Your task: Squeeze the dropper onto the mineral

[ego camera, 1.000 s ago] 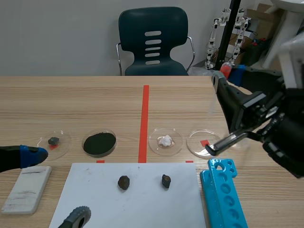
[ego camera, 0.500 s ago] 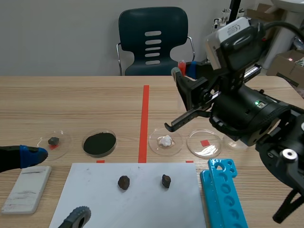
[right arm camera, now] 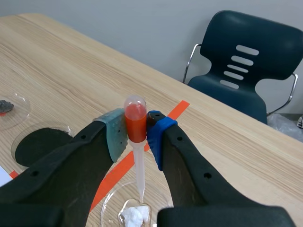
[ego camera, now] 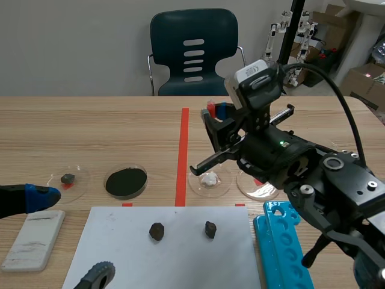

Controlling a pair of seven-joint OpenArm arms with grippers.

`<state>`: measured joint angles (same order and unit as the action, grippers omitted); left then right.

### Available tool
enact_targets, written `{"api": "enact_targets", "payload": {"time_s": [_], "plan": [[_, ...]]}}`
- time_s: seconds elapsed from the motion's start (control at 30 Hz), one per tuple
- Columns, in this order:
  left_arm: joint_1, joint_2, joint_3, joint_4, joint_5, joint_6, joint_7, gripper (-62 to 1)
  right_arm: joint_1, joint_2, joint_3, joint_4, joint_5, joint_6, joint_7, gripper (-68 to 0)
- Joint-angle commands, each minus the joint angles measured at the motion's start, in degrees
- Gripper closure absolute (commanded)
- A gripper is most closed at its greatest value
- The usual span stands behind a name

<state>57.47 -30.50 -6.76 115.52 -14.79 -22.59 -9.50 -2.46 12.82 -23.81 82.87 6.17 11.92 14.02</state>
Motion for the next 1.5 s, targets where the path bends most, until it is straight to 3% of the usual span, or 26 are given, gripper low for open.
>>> {"api": "enact_targets", "payload": {"time_s": [0.0, 0.43, 1.47], "plan": [[0.42, 0.28, 0.33, 0.61, -0.57, -0.02, -0.83, -62.3, 1.4, -0.15, -0.37, -0.35, 0.2, -0.13, 0.92, -11.4], [0.42, 0.28, 0.33, 0.61, -0.57, -0.02, -0.85, -62.3, 2.64, -0.17, -1.01, -3.72, -0.02, -0.11, 4.39, -11.4], [0.42, 0.28, 0.33, 0.61, -0.57, -0.02, -0.85, -62.3, 2.6, -0.94, -1.01, -6.23, 0.0, -0.13, 4.96, -11.0]]}}
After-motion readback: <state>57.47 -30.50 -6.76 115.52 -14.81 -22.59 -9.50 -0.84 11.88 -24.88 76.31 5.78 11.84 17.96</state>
